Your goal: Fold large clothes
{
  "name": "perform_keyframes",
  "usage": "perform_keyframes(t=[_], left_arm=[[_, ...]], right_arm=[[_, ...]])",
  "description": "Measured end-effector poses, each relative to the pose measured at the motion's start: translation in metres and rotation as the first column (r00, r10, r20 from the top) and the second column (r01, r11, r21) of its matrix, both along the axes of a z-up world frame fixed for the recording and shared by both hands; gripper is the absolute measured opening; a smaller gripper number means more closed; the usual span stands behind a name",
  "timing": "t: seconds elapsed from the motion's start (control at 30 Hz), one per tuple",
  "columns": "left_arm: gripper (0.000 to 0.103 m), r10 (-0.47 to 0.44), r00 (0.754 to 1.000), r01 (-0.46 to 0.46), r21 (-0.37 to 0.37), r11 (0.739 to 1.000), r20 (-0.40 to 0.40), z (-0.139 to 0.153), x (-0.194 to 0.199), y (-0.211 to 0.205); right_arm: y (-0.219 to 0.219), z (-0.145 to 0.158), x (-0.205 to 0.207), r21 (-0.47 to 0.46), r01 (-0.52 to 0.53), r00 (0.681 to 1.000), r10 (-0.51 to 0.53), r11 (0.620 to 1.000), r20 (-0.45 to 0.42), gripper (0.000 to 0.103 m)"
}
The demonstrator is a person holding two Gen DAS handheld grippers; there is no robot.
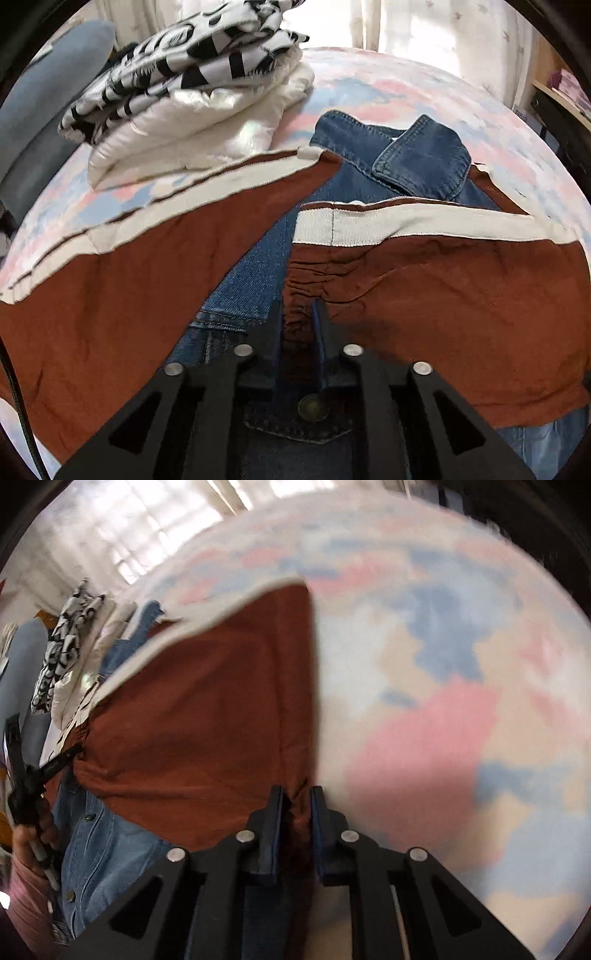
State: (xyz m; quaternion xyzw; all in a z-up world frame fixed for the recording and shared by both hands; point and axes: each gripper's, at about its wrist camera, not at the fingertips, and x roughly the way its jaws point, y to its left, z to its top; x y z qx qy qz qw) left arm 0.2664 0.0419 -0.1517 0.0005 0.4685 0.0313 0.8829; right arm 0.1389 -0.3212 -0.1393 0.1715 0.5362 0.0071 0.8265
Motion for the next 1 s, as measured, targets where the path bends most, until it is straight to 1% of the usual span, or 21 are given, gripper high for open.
perform_keyframes(t=[0.03,0.07,0.13,0.2,0.27,0.33,0.37,0.43,0.47,0.53,0.6,0.63,0.7,0.73,0.8,0.83,0.87,0.9,0.93,1.0], left_arm=[[0.033,-0.009,1.000,0.009,-0.005,1.000,-0.008,0.003,-0.002,0.000],[0.050,-0.019,1.000,0.019,-0.015,1.000,-0.021,0.008,-0.005,0.002],[0.062,-0.015,1.000,0.015,-0.006,1.000,-0.013,0.019,-0.013,0.006],[0.062,-0.022,0.999,0.021,0.028,0.999,0.032,0.034,-0.023,0.006],[0.062,-0.055,0.996,0.051,0.054,0.997,0.076,0.049,-0.030,0.001],[0.062,-0.085,0.992,0.084,0.016,0.996,0.088,0.060,-0.031,-0.007],[0.062,-0.097,0.993,0.098,-0.022,0.995,0.070,0.064,-0.030,-0.015],[0.062,-0.102,0.994,0.104,-0.081,0.991,0.026,0.064,-0.021,-0.027],[0.062,-0.102,0.995,0.104,-0.099,0.990,0.018,0.062,-0.016,-0.035],[0.062,-0.093,0.995,0.095,-0.101,0.990,0.023,0.054,-0.005,-0.051],[0.062,-0.079,0.996,0.081,-0.086,0.993,0.028,0.045,0.007,-0.062],[0.062,-0.064,0.998,0.066,-0.076,0.995,0.022,0.039,0.014,-0.066],[0.061,-0.049,0.999,0.049,-0.078,0.996,0.012,0.027,0.025,-0.068],[0.061,-0.033,0.999,0.034,-0.074,0.997,0.006,0.022,0.029,-0.067],[0.061,0.018,1.000,-0.019,-0.039,0.999,-0.016,0.006,0.039,-0.059],[0.056,0.033,0.999,-0.035,-0.045,0.998,-0.028,-0.002,0.043,-0.053],[0.054,0.037,0.999,-0.038,-0.066,0.997,-0.027,-0.006,0.044,-0.048],[0.054,0.033,0.999,-0.034,-0.082,0.996,-0.016,-0.007,0.045,-0.044],[0.054,0.028,1.000,-0.029,-0.091,0.995,-0.008,-0.008,0.044,-0.042],[0.054,0.019,1.000,-0.019,-0.080,0.997,-0.005,-0.007,0.044,-0.044]], right_arm=[[-0.001,0.002,0.000,0.006,0.005,1.000,-0.005,1.000,0.001,0.020],[-0.001,0.008,-0.001,0.005,0.012,1.000,-0.012,1.000,-0.002,0.025],[-0.003,0.021,-0.003,-0.020,0.032,0.999,-0.033,0.999,-0.014,0.030],[-0.002,0.039,-0.007,-0.011,0.037,0.999,-0.037,0.999,0.006,0.030],[0.000,0.059,-0.009,-0.003,0.020,0.999,-0.020,1.000,0.049,0.030],[0.013,0.078,-0.005,0.003,-0.008,0.996,0.008,1.000,0.090,0.032],[0.021,0.085,0.003,0.020,-0.022,0.995,0.020,1.000,0.098,0.039],[0.033,0.088,0.015,0.060,-0.037,0.994,0.031,0.998,0.102,0.046],[0.045,0.086,0.030,0.094,-0.047,0.994,0.037,0.994,0.107,0.046],[0.061,0.078,0.052,0.142,-0.055,0.993,0.039,0.988,0.114,0.046],[0.076,0.067,0.075,0.198,-0.065,0.990,0.038,0.978,0.134,0.046],[0.081,0.060,0.086,0.210,-0.062,0.990,0.033,0.976,0.137,0.046],[0.090,0.046,0.109,0.192,-0.051,0.988,0.022,0.980,0.150,0.046],[0.093,0.036,0.121,0.183,-0.042,0.990,0.016,0.982,0.141,0.046],[0.087,0.016,0.138,0.147,-0.004,0.993,-0.013,0.989,0.114,0.046],[0.083,0.008,0.143,0.120,0.014,0.994,-0.026,0.993,0.104,0.043],[0.076,0.003,0.145,0.095,0.026,0.993,-0.036,0.995,0.109,0.040],[0.064,0.000,0.145,0.064,0.039,0.991,-0.047,0.997,0.124,0.031],[0.054,0.001,0.144,0.024,0.059,0.989,-0.062,0.998,0.134,0.030],[0.031,0.004,0.139,-0.038,0.108,0.984,-0.101,0.993,0.148,0.030]])
